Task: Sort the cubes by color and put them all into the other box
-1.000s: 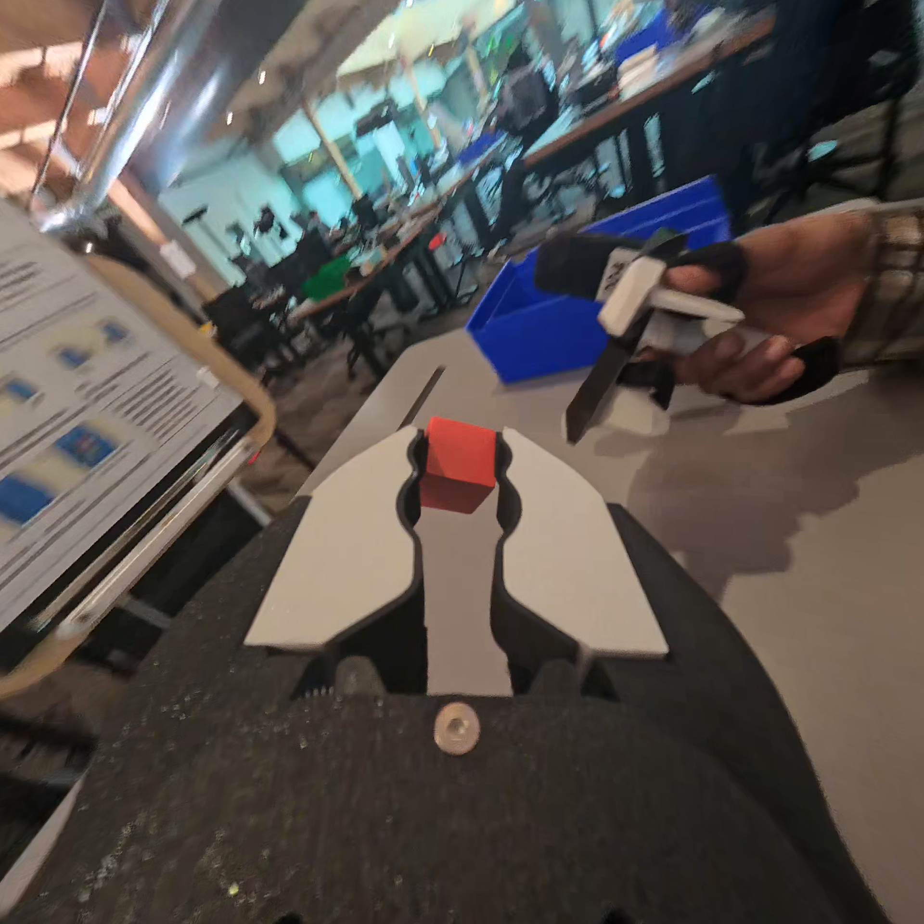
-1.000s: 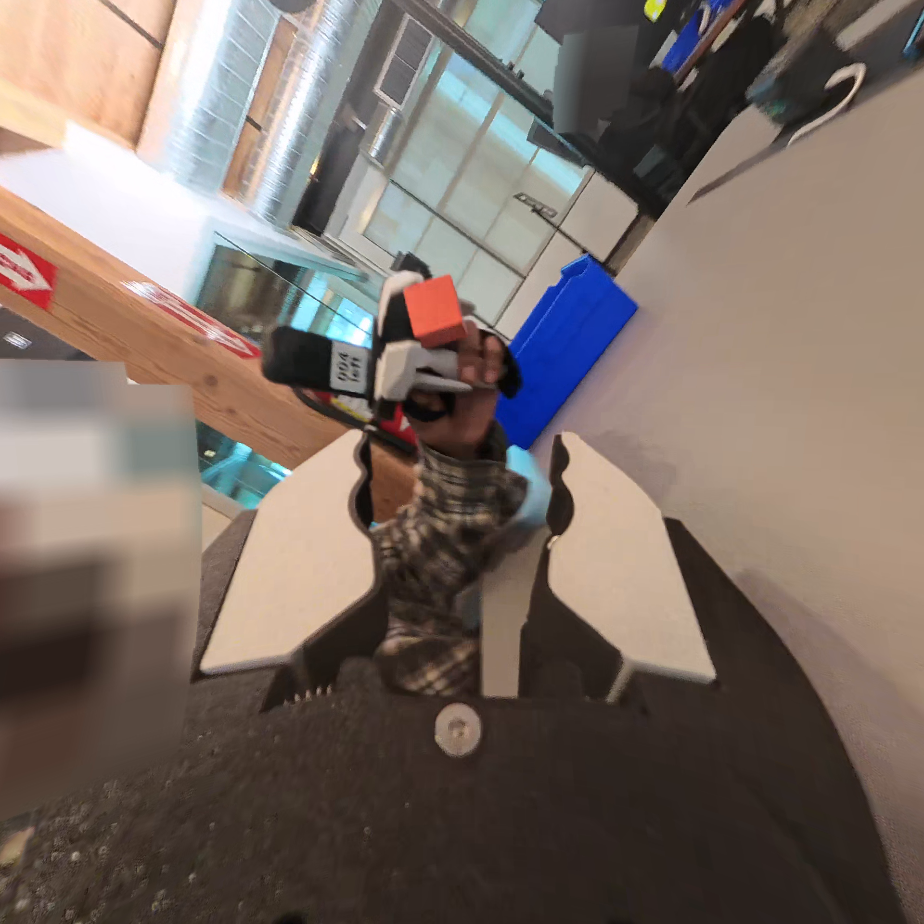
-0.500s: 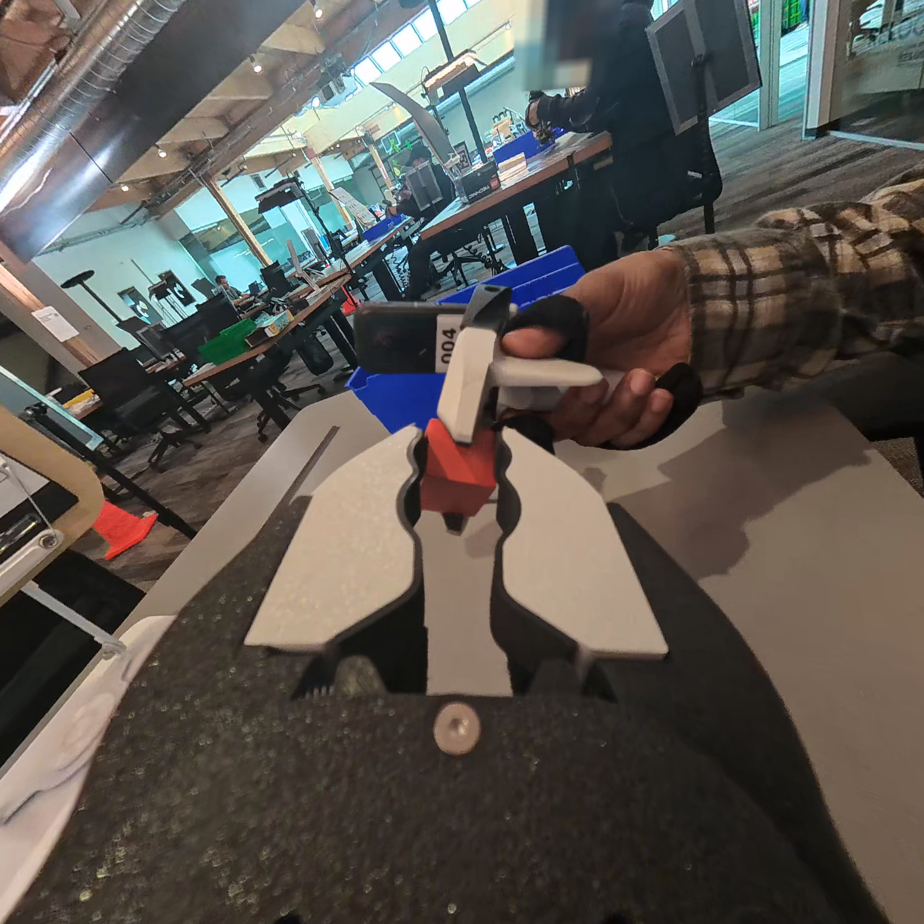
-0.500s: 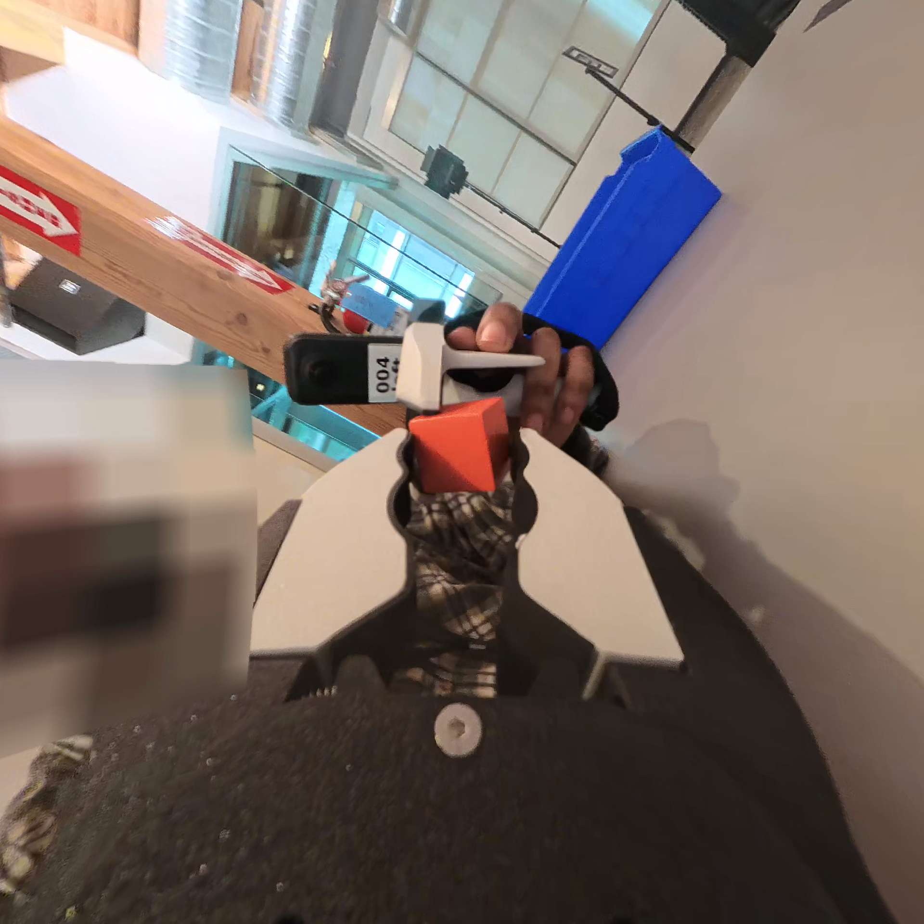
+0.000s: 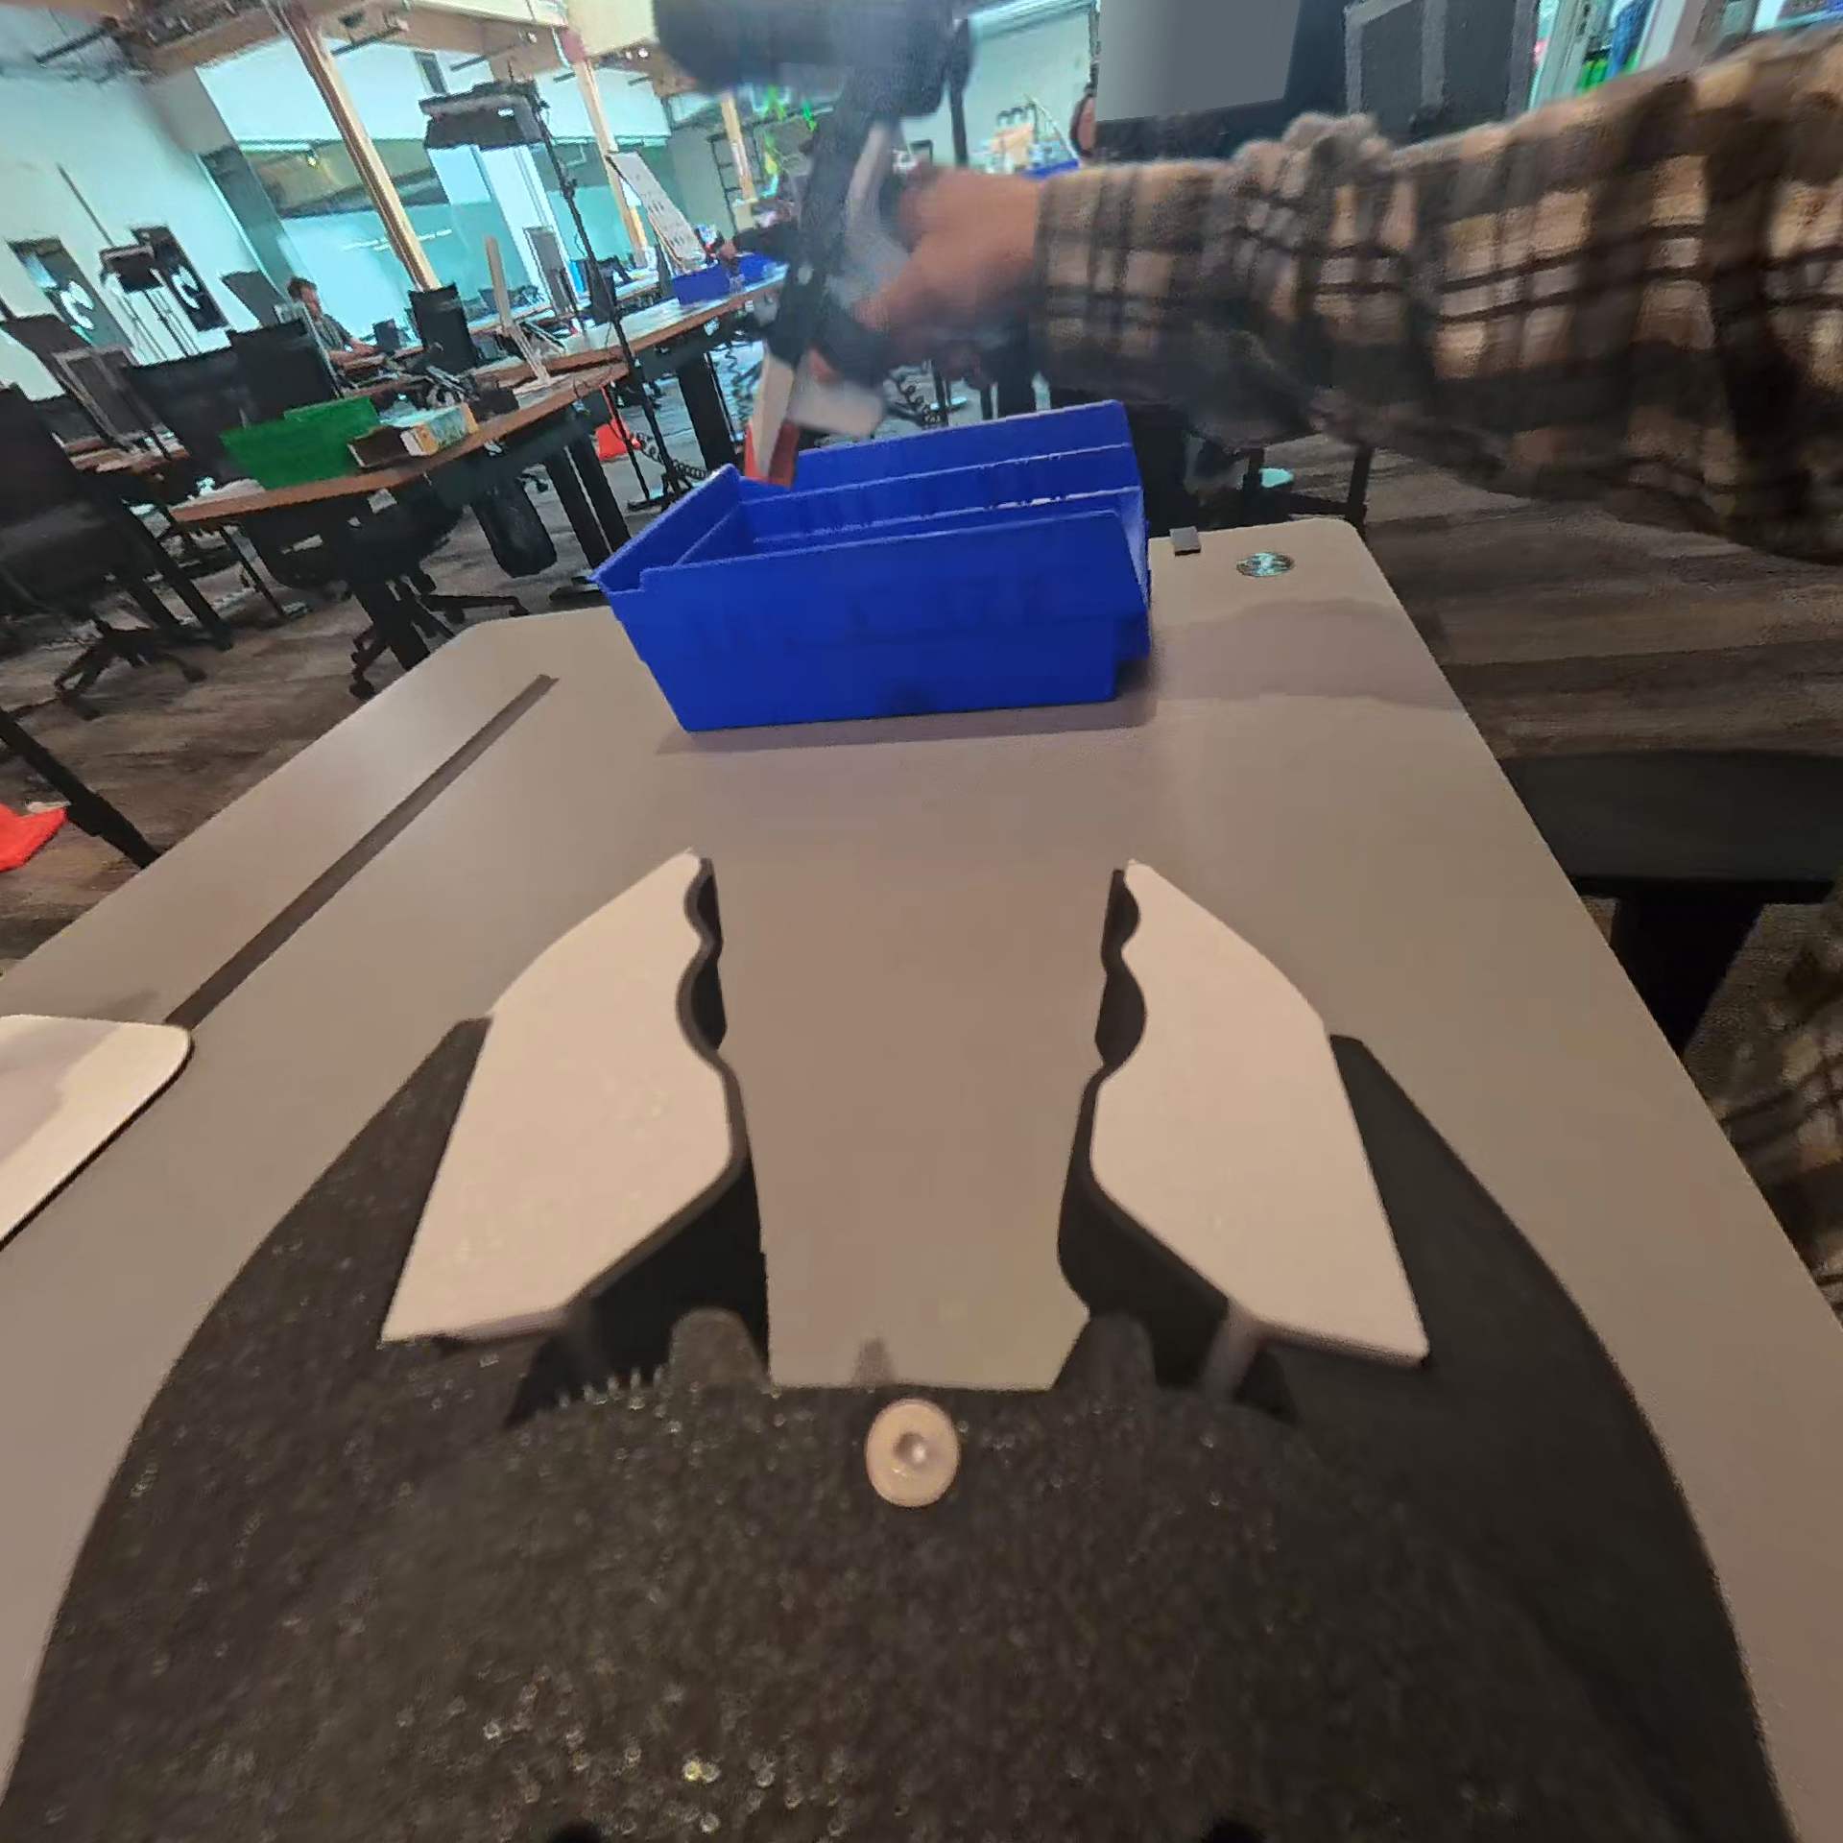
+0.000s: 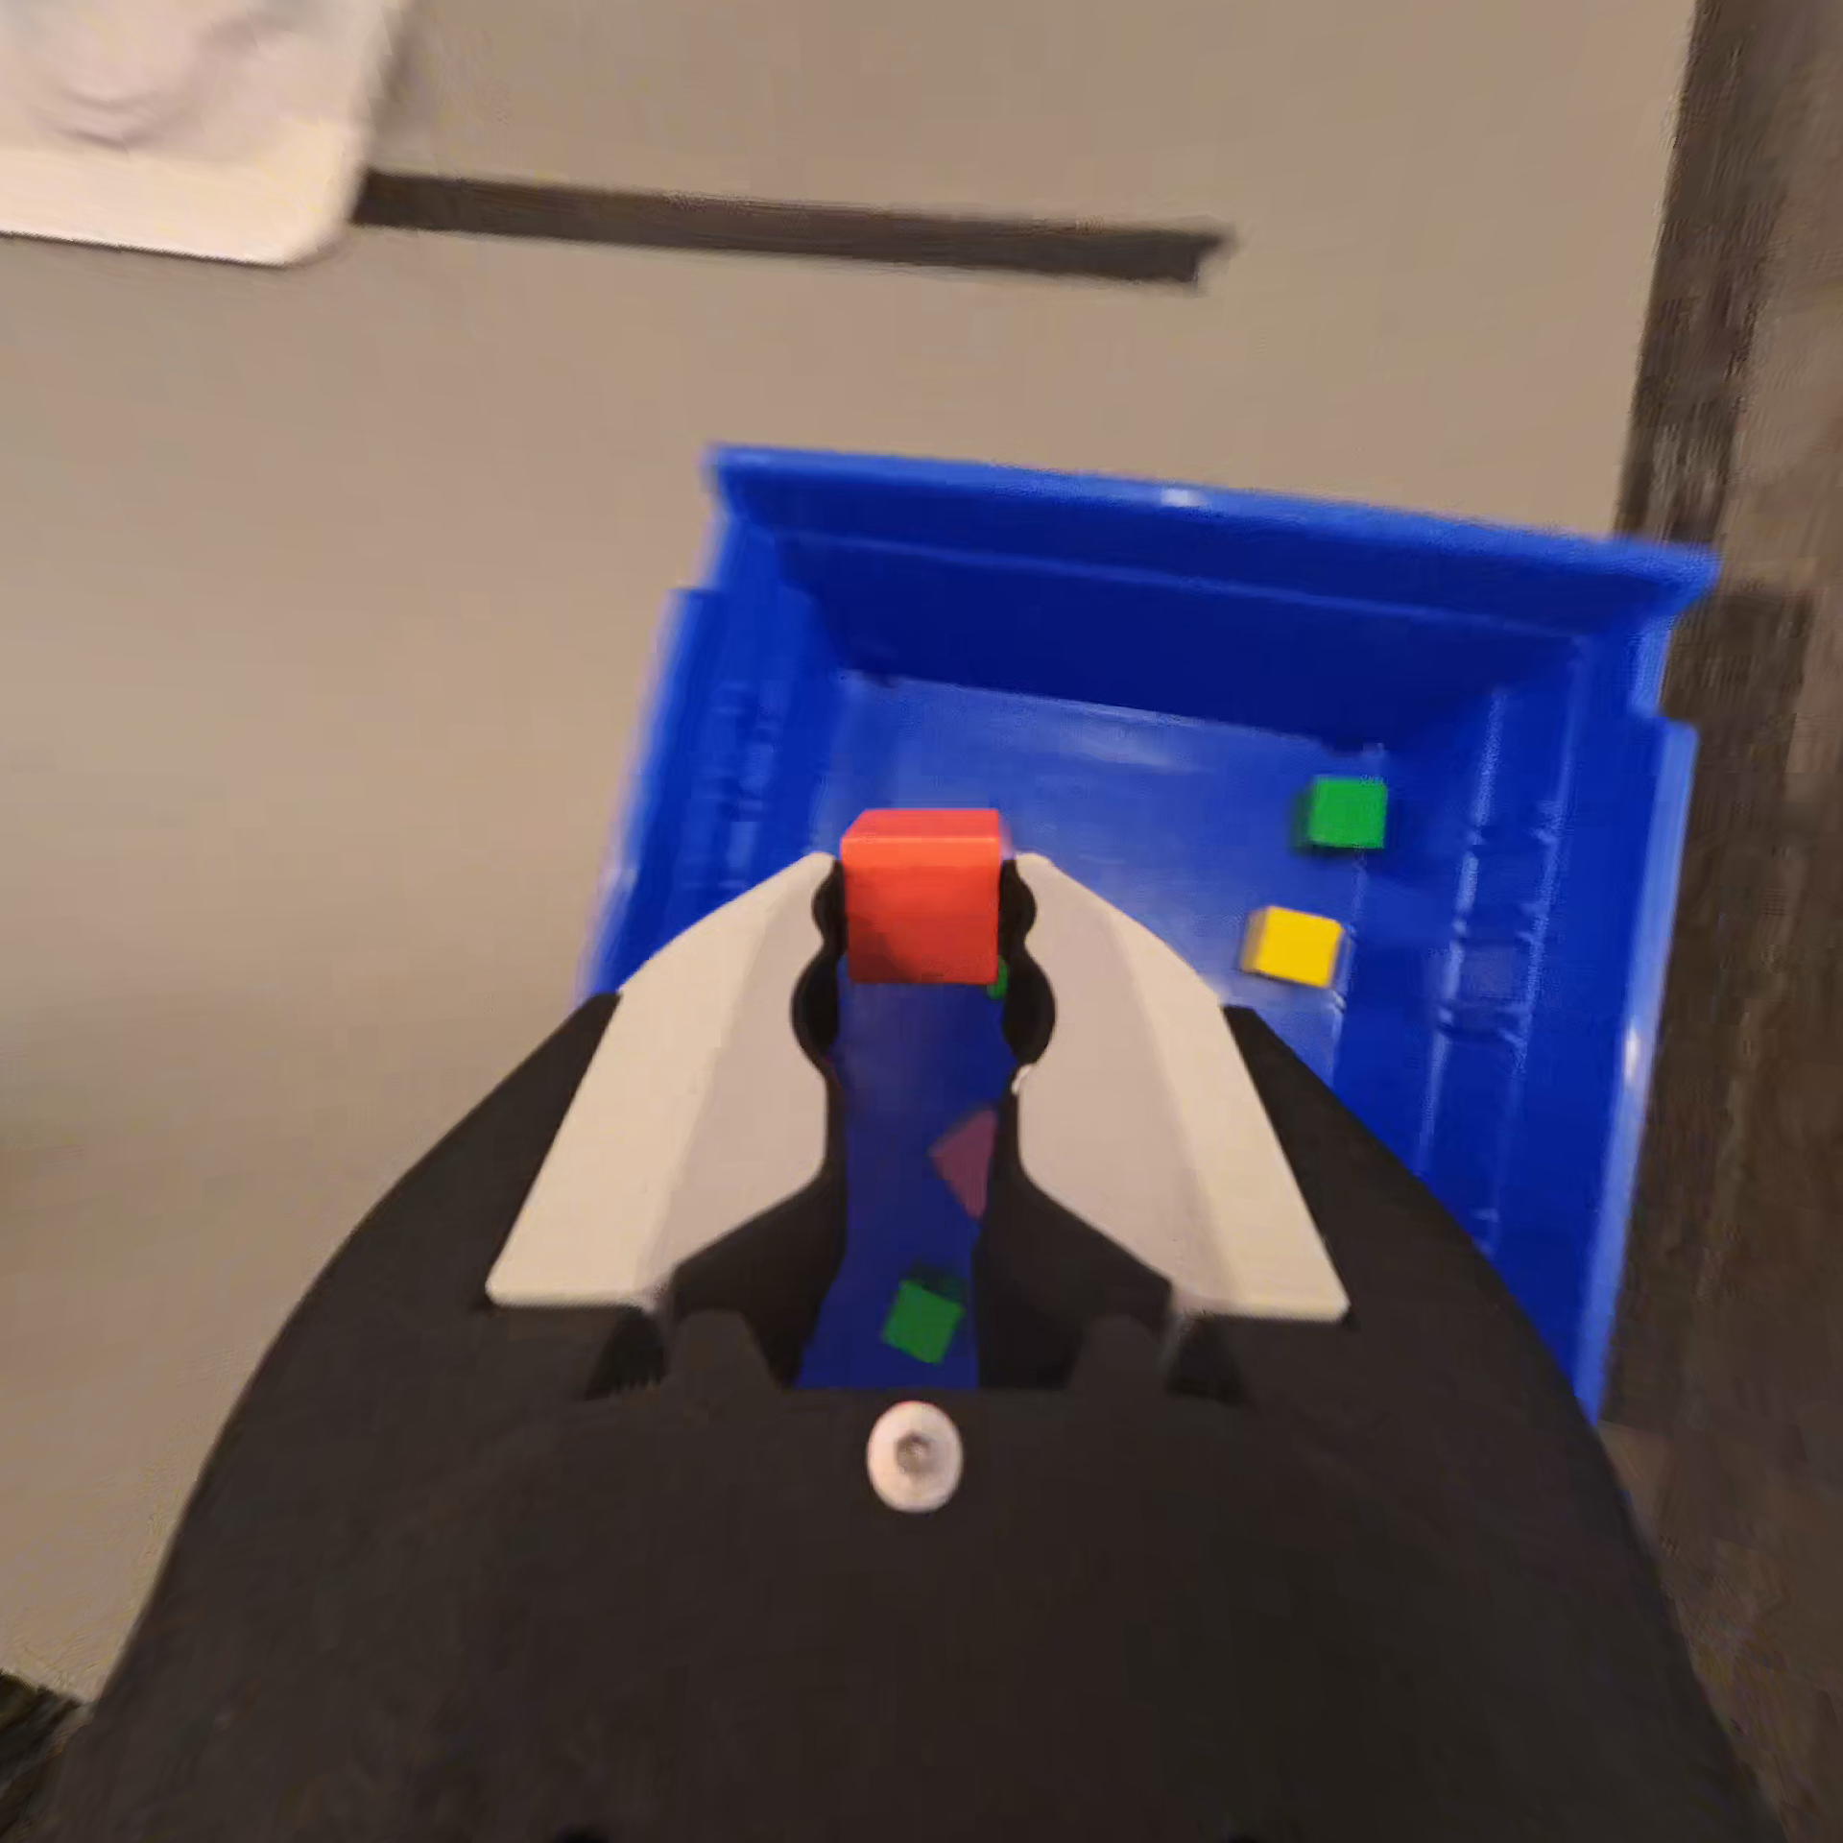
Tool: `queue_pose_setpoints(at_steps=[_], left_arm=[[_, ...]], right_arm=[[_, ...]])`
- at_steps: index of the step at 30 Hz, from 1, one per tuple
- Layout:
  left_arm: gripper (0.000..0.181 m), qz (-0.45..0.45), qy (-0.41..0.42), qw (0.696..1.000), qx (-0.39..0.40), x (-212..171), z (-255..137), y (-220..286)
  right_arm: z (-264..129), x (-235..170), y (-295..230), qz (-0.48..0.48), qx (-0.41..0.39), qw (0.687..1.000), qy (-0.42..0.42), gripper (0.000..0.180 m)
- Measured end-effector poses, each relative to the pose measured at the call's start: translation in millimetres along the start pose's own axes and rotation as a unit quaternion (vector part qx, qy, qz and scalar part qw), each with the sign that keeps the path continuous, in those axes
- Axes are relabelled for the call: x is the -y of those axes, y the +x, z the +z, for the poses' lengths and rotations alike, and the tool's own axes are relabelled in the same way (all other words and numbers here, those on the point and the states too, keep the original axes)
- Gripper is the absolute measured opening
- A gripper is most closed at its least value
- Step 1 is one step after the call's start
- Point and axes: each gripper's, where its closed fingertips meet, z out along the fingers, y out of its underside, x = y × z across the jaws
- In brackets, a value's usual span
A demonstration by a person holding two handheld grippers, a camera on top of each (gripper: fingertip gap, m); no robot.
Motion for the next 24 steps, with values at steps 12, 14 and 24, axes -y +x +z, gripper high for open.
queue_pose_setpoints(at_steps=[12, 14, 24], left_arm=[[0.064, 0.013, -0.021, 1.000, -0.012, -11, 7, 7], [0.064, 0.008, -0.018, 1.000, -0.013, -11, 7, 6], [0.064, 0.007, -0.016, 1.000, 0.024, -3, -2, -9]], right_arm=[[62, -40, 66, 0.074, -0.061, 0.990, -0.103, 0.051], [30, -13, 54, 0.067, -0.051, 0.994, -0.065, 0.050], [-156, 98, -152, -0.103, 0.091, 0.944, 0.299, 0.056]])
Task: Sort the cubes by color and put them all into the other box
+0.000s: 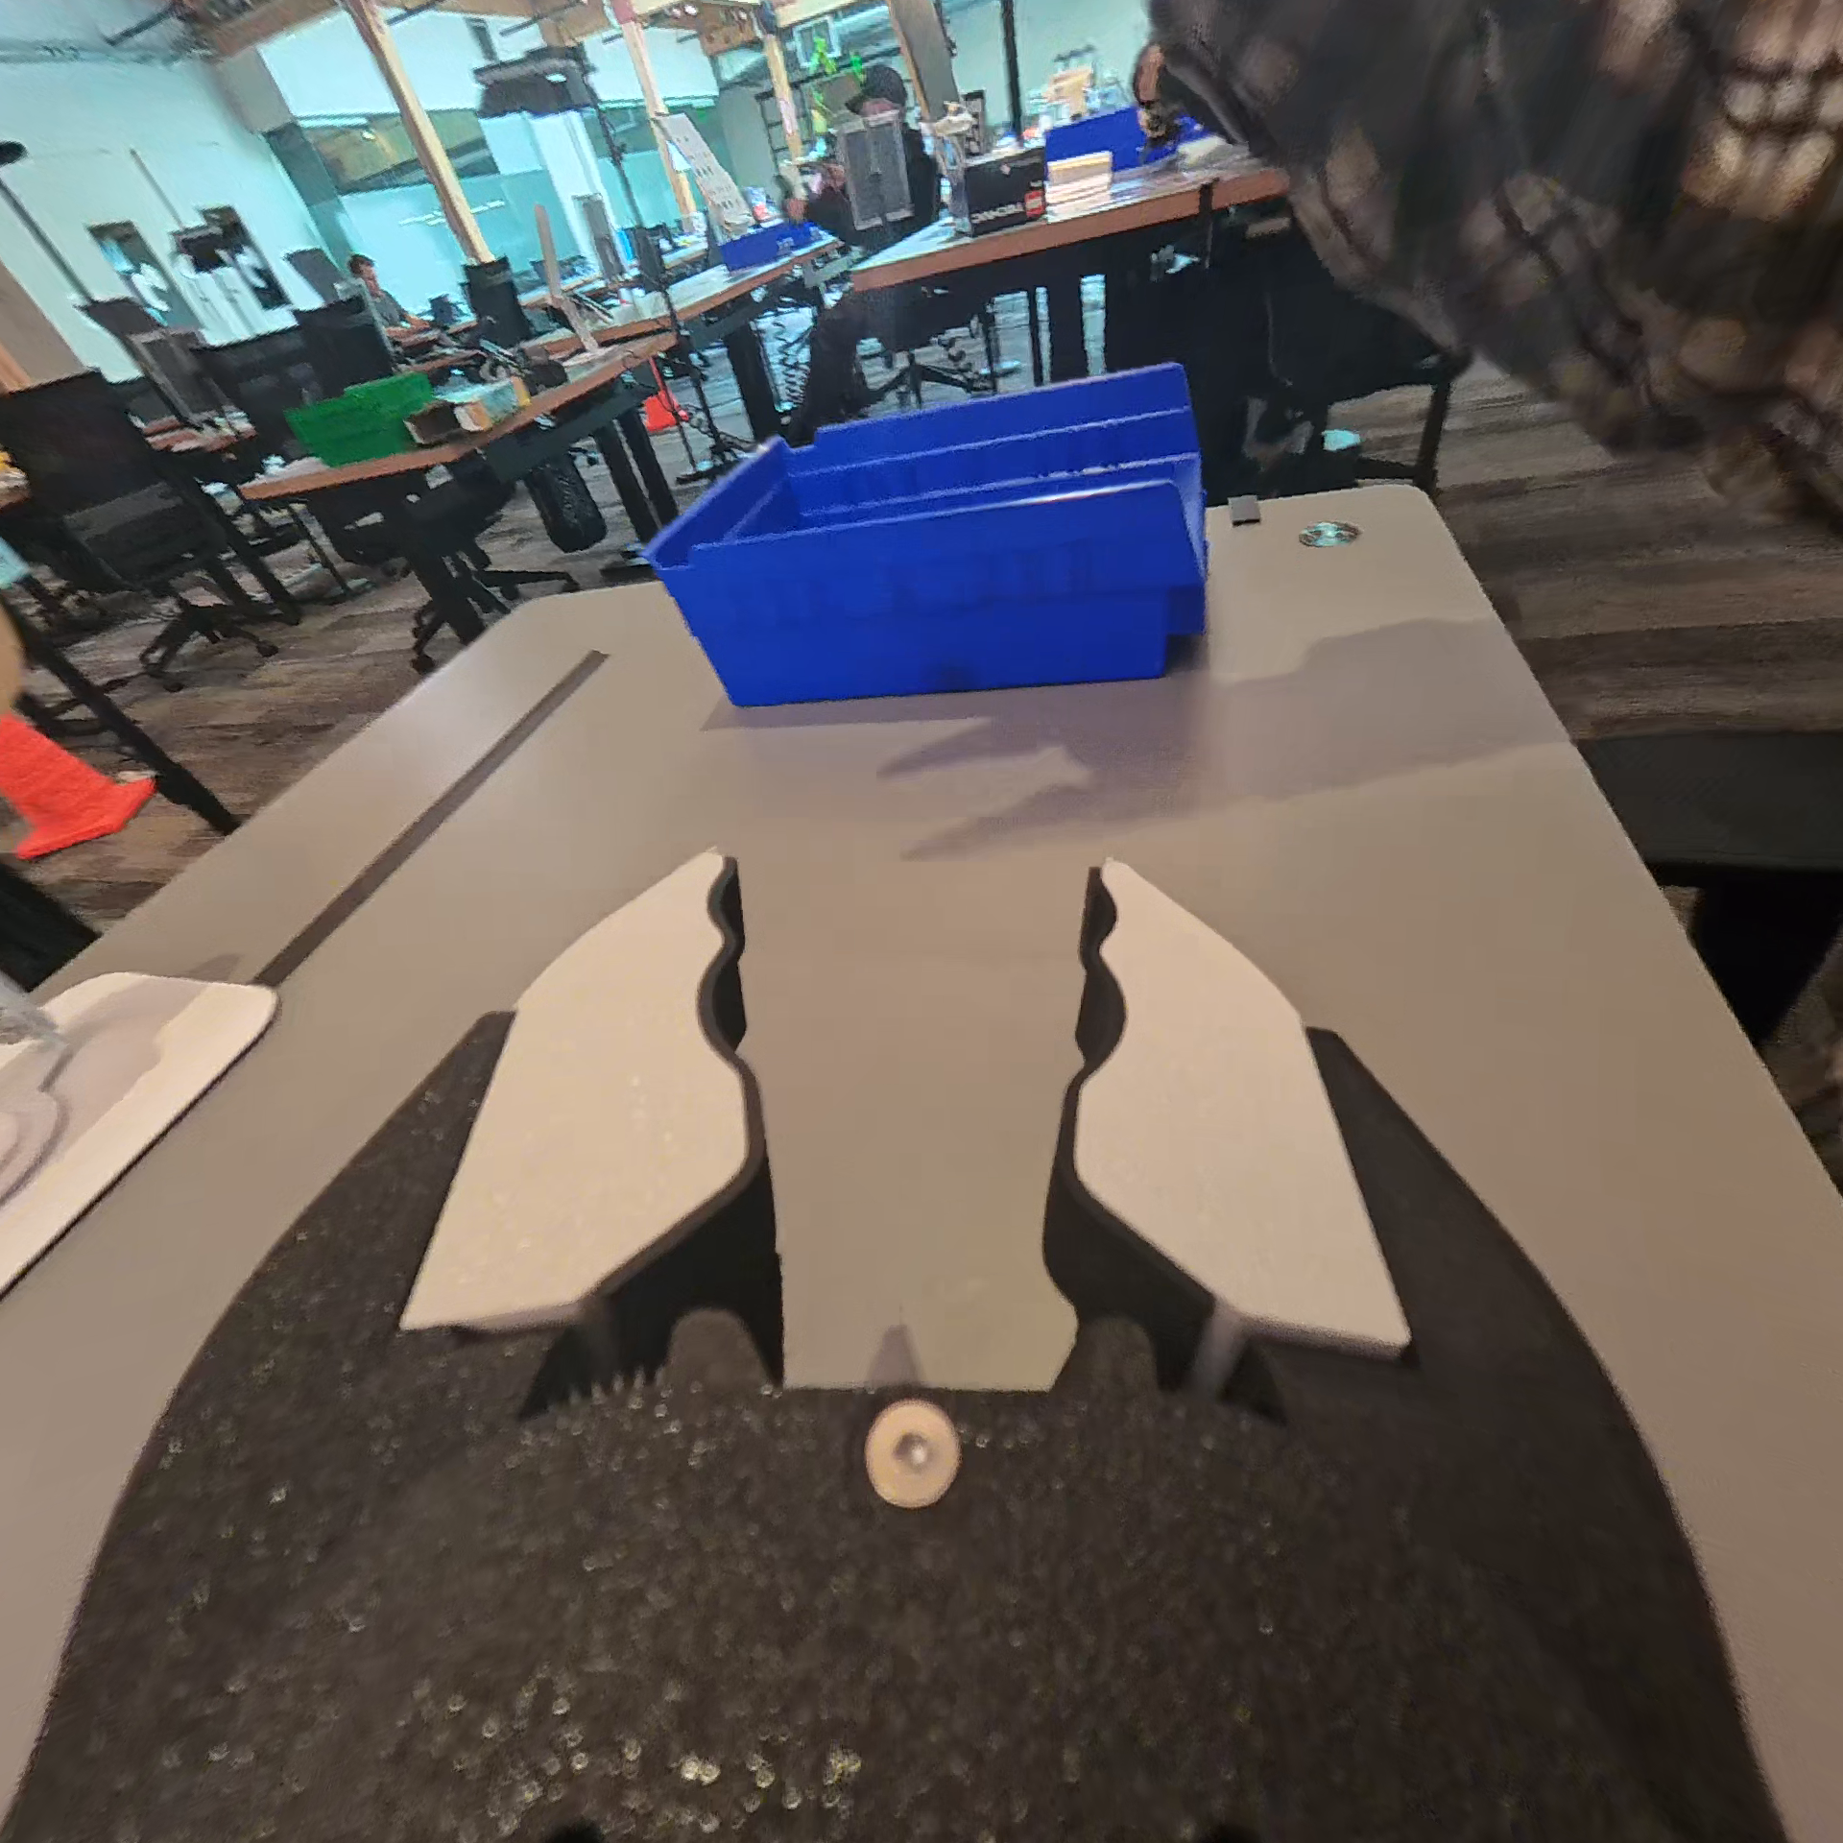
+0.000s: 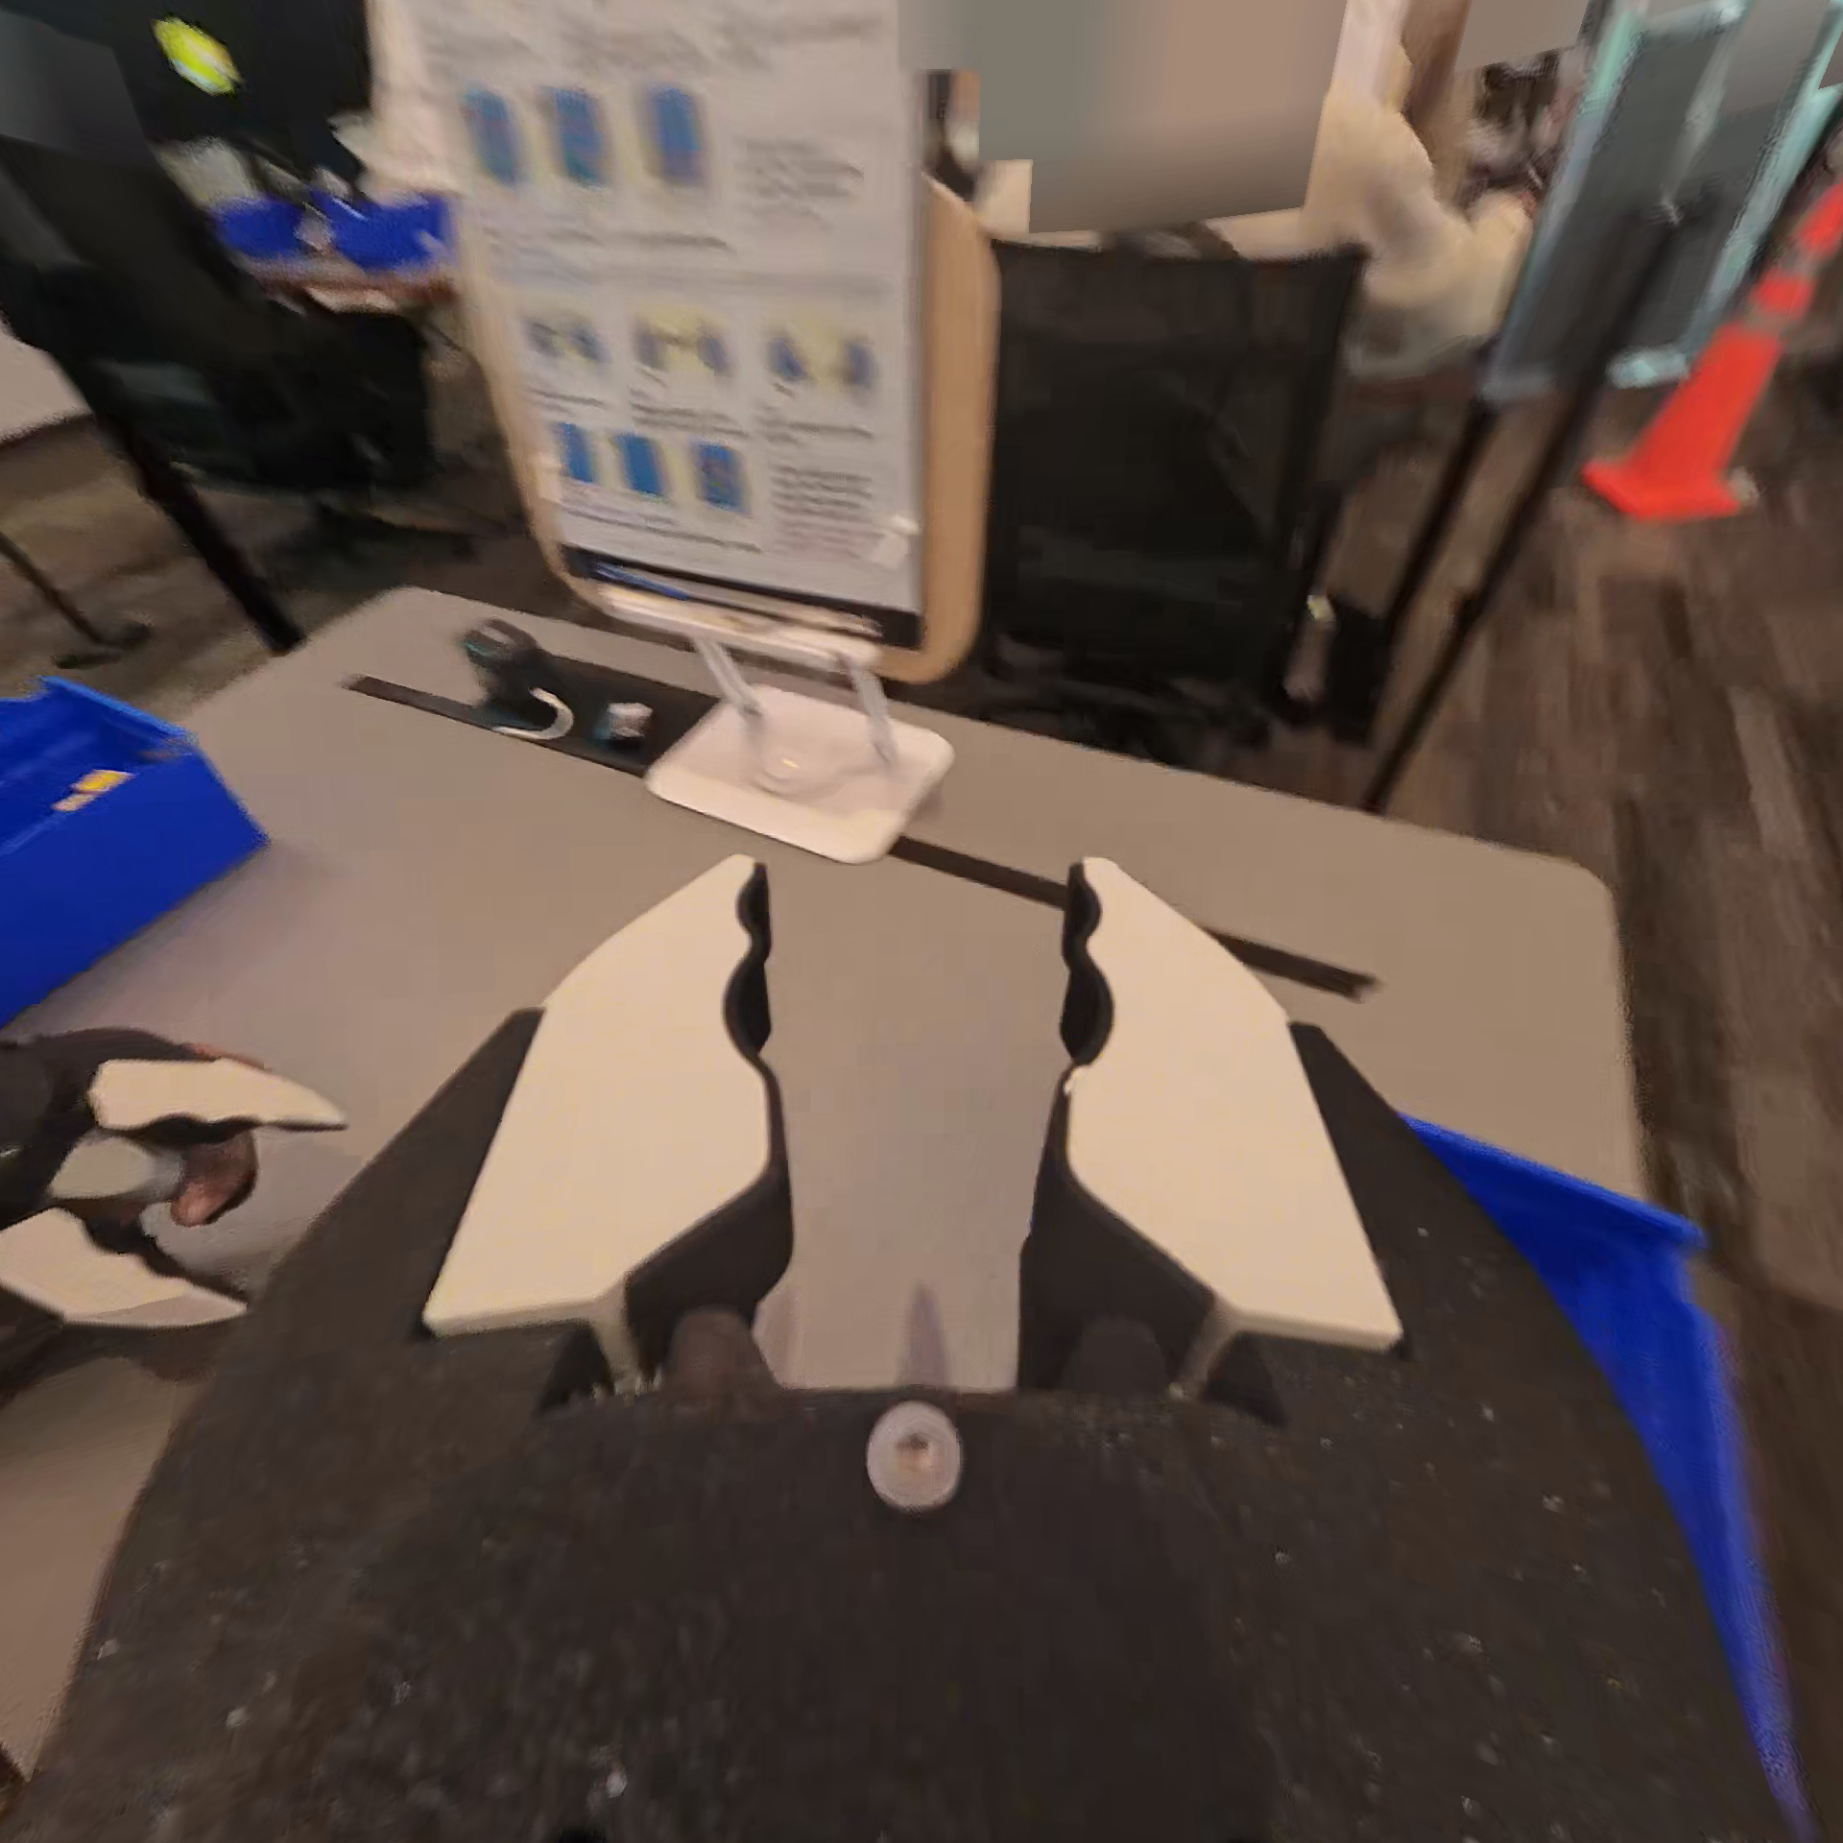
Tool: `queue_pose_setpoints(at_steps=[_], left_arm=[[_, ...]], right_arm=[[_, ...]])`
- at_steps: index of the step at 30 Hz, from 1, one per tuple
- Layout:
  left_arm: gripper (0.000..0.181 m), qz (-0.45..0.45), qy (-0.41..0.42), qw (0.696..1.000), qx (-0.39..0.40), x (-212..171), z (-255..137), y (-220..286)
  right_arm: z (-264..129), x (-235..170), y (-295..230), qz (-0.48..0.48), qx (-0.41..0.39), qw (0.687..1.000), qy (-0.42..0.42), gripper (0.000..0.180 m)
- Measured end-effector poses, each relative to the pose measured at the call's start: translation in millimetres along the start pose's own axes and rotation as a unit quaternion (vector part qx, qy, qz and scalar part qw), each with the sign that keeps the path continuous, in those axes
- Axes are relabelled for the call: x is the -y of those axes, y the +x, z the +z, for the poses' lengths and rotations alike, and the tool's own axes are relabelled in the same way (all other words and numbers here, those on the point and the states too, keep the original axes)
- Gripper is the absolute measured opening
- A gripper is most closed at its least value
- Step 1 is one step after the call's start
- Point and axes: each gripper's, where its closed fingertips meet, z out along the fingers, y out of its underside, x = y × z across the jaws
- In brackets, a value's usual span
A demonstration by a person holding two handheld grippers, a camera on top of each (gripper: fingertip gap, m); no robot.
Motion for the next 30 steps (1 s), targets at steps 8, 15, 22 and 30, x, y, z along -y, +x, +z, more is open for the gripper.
queue_pose_setpoints(at_steps=[8, 15, 22, 30], left_arm=[[0.061, -0.012, -0.017, 0.988, 0.150, 23, -101, -61], [0.059, 0.008, -0.206, 0.897, 0.391, -11, -326, -158], [0.058, -0.137, -0.414, 0.782, 0.446, -128, -469, -202], [0.052, -0.202, -0.507, 0.706, 0.450, -224, -486, -227]], right_arm=[[91, -97, -144, 0.031, 0.183, 0.975, 0.119, 0.077], [138, -168, -211, -0.050, 0.256, 0.963, 0.065, 0.070], [148, -195, -234, -0.112, 0.274, 0.955, 0.037, 0.069], [148, -197, -227, -0.076, 0.285, 0.955, 0.034, 0.068]])
